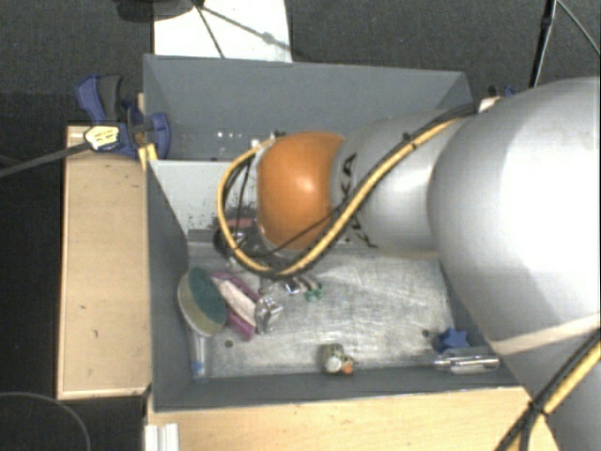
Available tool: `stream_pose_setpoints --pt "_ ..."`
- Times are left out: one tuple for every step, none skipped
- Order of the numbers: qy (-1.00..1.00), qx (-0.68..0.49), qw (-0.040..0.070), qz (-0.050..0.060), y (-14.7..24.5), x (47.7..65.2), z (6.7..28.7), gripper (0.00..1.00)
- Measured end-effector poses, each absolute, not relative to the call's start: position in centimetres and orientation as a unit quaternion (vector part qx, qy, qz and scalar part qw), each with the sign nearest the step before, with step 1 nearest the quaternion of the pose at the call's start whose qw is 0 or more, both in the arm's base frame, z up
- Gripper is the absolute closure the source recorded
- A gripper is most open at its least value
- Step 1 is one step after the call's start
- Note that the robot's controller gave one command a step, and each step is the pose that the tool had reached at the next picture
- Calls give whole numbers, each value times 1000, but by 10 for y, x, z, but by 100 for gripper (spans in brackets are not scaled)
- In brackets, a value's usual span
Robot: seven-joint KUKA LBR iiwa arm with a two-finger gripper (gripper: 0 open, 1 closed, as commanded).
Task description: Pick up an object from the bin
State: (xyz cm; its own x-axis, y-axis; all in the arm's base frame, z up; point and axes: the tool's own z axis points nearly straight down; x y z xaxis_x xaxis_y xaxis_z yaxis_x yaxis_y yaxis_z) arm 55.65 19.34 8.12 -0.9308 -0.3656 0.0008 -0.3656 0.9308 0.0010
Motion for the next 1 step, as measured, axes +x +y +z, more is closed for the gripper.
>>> stream_pose_setpoints --pt "-994 105 0 3 221 551 72 0"
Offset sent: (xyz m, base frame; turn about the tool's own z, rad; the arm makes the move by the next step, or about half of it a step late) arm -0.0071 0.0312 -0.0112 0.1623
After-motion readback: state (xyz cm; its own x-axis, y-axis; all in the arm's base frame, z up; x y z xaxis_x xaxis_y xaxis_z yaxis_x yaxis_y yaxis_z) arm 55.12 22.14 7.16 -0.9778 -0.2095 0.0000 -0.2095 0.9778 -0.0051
